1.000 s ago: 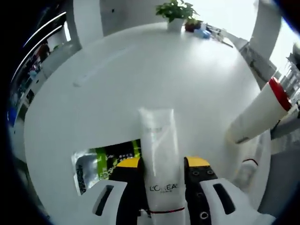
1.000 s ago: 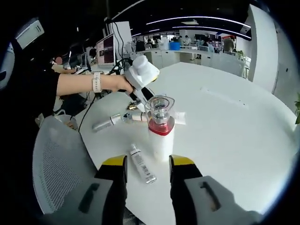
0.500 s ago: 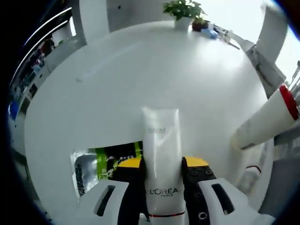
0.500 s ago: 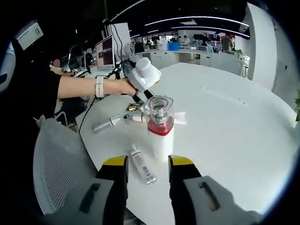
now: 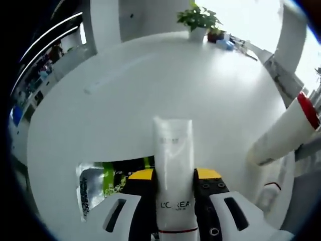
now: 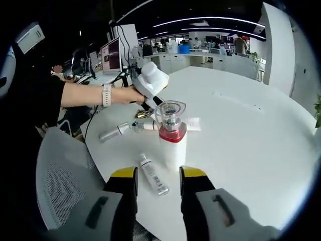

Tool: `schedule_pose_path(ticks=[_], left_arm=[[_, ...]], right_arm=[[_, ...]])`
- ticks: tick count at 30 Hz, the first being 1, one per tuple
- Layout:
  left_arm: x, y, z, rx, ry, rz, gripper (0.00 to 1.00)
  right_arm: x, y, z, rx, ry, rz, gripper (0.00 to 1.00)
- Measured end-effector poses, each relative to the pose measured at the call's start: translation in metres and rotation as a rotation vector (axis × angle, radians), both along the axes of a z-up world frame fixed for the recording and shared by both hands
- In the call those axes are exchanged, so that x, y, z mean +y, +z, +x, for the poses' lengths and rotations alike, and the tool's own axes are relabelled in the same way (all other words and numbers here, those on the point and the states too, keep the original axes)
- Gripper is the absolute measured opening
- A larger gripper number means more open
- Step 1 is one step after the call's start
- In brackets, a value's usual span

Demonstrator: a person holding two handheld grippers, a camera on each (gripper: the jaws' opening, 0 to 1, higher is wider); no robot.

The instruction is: Arrange the skincare products in the storage area until every visible bottle or jar stands upright without overlapping.

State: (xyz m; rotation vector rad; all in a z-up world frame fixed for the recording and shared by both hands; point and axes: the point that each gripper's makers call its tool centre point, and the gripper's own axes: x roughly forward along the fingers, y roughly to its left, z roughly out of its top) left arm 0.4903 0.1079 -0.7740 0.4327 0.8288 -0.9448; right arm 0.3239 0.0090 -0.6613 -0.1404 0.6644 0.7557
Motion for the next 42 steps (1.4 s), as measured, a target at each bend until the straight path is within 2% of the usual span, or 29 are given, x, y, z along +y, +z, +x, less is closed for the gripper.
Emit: schedule_pose_path(ticks=[4, 15, 23, 42], left_arm=[[0.005, 0.002, -0.001, -0.014, 0.006, -0.013, 0.22], [0.023, 0.019, -0.01, -0.002, 0.067, -0.09, 0.21], [0.039, 0.03, -0.02, -0.028, 0.086, -0.099, 0.21], [0.058, 0.068, -0.058, -0.077, 0.126, -0.179, 0.21]], right_arm=[[0.0, 0.001, -0.001, -0.002, 0.006, -0.01, 0.33], [0.009, 0.003, -0.004, -0.007, 0.017, 0.012, 0.32], [0.015, 0.008, -0.005, -0.018, 0.038, 0.016, 0.32], [0.037, 0.013, -0.01, -0.02, 0.075, 0.075, 0.33]])
